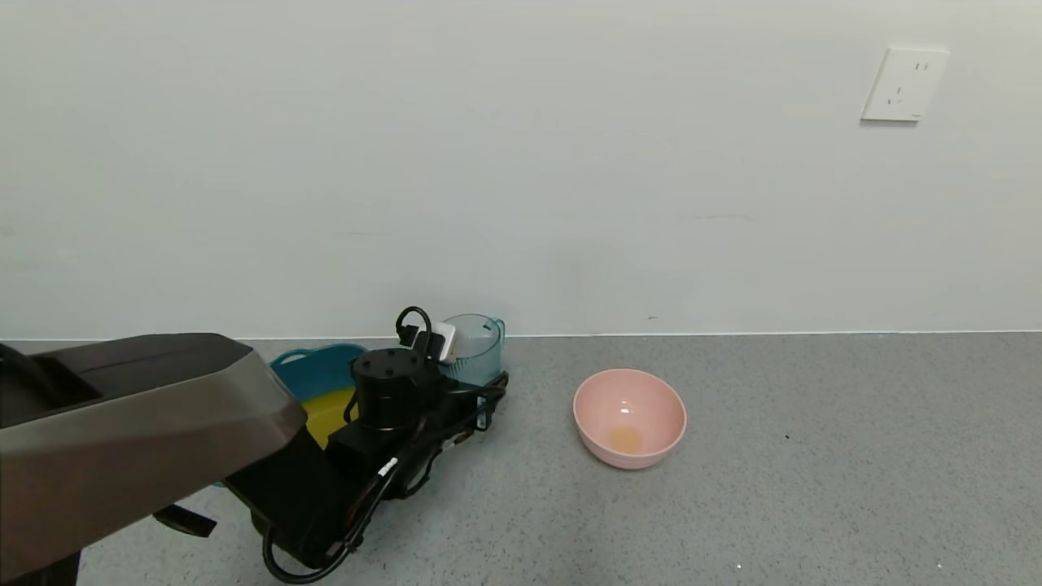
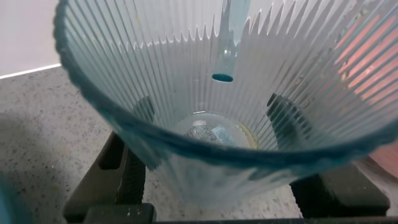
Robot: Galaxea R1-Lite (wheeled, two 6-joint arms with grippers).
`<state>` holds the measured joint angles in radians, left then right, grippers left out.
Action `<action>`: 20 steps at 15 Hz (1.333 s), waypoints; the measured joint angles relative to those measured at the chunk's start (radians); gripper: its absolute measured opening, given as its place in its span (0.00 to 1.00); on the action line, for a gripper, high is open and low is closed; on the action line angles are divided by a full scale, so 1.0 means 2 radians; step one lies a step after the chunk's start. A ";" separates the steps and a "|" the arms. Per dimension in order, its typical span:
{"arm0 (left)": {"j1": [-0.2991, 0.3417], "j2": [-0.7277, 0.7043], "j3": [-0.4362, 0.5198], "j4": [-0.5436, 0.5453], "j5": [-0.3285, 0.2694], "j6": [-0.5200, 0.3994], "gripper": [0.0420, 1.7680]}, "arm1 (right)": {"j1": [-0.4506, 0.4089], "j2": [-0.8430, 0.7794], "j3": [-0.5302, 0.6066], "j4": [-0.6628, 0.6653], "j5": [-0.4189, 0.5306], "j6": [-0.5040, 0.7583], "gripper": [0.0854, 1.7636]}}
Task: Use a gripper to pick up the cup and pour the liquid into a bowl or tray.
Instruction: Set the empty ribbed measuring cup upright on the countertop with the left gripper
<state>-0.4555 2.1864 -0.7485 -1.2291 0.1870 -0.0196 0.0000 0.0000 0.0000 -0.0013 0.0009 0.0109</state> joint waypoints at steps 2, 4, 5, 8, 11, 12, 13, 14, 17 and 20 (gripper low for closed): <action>-0.006 0.016 -0.020 0.000 0.031 -0.005 0.72 | 0.000 0.000 0.000 0.000 0.000 0.000 0.97; -0.014 0.035 -0.040 0.000 0.069 -0.006 0.72 | 0.000 0.000 0.000 0.000 0.000 0.000 0.97; -0.018 0.044 -0.050 0.000 0.088 -0.006 0.72 | 0.000 0.000 0.000 0.000 0.000 0.000 0.97; -0.029 0.065 -0.071 -0.001 0.115 -0.010 0.72 | 0.000 0.000 0.000 0.000 0.000 0.000 0.97; -0.033 0.084 -0.084 -0.001 0.135 -0.034 0.72 | 0.000 0.000 0.000 0.000 0.000 0.000 0.97; -0.034 0.090 -0.087 -0.001 0.137 -0.043 0.72 | 0.000 0.000 0.000 0.000 0.000 0.000 0.97; -0.035 0.096 -0.089 -0.004 0.139 -0.049 0.72 | 0.000 0.000 0.000 0.000 0.000 0.000 0.97; -0.035 0.100 -0.091 -0.016 0.142 -0.052 0.72 | 0.000 0.000 0.000 0.000 0.000 0.000 0.97; -0.036 0.116 -0.096 -0.032 0.151 -0.056 0.72 | 0.000 0.000 0.000 0.000 0.000 0.000 0.97; -0.036 0.124 -0.098 -0.033 0.151 -0.064 0.72 | 0.000 0.000 0.000 0.000 0.000 0.000 0.97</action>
<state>-0.5281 2.4338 -0.9438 -1.2949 0.4887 -0.1472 0.0000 0.0000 0.0000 -0.0013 0.0013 0.0109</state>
